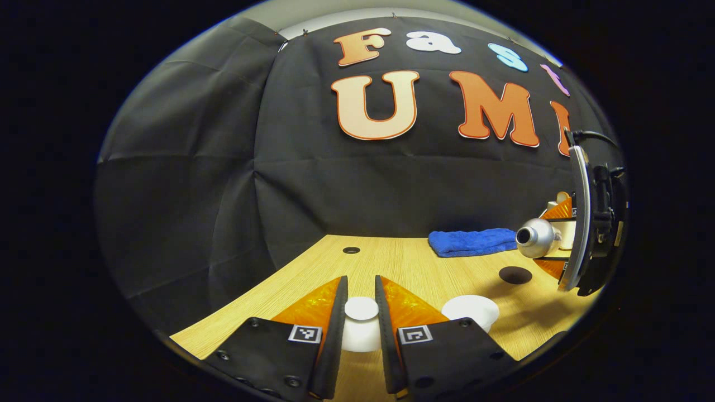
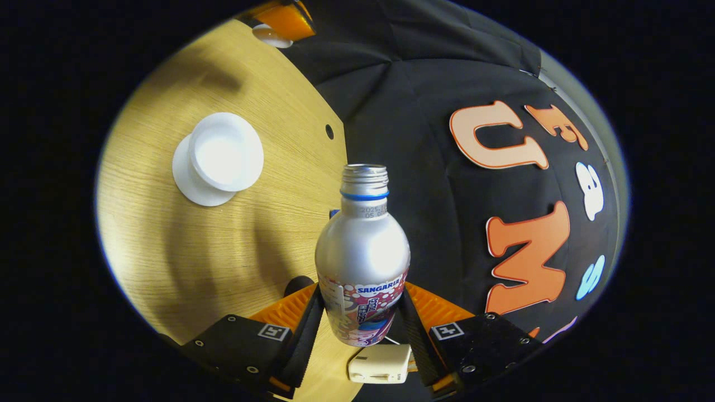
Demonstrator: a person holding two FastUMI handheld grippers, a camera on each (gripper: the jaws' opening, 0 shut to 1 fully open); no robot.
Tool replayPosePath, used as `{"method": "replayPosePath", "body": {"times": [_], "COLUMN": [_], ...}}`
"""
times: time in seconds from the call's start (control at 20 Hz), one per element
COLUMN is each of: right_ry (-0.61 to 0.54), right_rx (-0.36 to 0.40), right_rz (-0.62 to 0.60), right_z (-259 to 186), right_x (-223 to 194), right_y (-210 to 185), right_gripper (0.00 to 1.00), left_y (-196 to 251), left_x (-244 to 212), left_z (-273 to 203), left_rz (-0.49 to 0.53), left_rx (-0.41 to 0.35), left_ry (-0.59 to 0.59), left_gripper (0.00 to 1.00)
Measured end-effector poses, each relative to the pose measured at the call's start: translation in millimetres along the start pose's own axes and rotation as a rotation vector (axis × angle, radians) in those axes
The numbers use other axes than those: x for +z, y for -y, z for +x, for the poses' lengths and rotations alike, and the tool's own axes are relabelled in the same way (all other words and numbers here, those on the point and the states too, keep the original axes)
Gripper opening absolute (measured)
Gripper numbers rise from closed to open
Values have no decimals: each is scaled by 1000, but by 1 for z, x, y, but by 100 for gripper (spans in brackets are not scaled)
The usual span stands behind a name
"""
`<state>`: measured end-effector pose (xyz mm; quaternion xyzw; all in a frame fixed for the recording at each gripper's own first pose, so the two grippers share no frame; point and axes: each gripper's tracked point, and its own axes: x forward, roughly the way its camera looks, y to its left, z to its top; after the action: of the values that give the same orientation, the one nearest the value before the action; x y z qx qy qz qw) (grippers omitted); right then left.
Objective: Open the teacup lid with one hand, grasp the water bottle and pour water into the teacup with the other hand; after pouring, place the water bottle on the coaster and then close the teacup lid.
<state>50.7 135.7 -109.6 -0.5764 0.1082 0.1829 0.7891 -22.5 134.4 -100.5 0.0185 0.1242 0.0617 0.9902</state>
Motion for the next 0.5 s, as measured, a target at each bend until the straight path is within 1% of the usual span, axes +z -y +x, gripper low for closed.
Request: {"method": "replayPosePath", "body": {"times": [0.05,0.1,0.15,0.25,0.5], "right_ry": [10,21,31,46,102], "right_rx": [-11,-24,-39,-64,-116], "right_rz": [-30,-64,-101,-171,-284], "right_z": [-1,0,-1,1,-3], "right_x": [0,0,1,2,9], "right_y": [1,2,3,5,7], "right_gripper": [77,77,77,77,77], "left_y": [0,-1,-2,-5,-12], "left_x": [0,1,0,1,-4], "left_z": [-1,-1,0,-1,-1], "left_rz": [0,-1,-2,-6,-16], "left_rx": [0,1,2,7,24], "left_ry": [0,0,0,1,-5], "left_gripper": [36,33,36,36,36]}}
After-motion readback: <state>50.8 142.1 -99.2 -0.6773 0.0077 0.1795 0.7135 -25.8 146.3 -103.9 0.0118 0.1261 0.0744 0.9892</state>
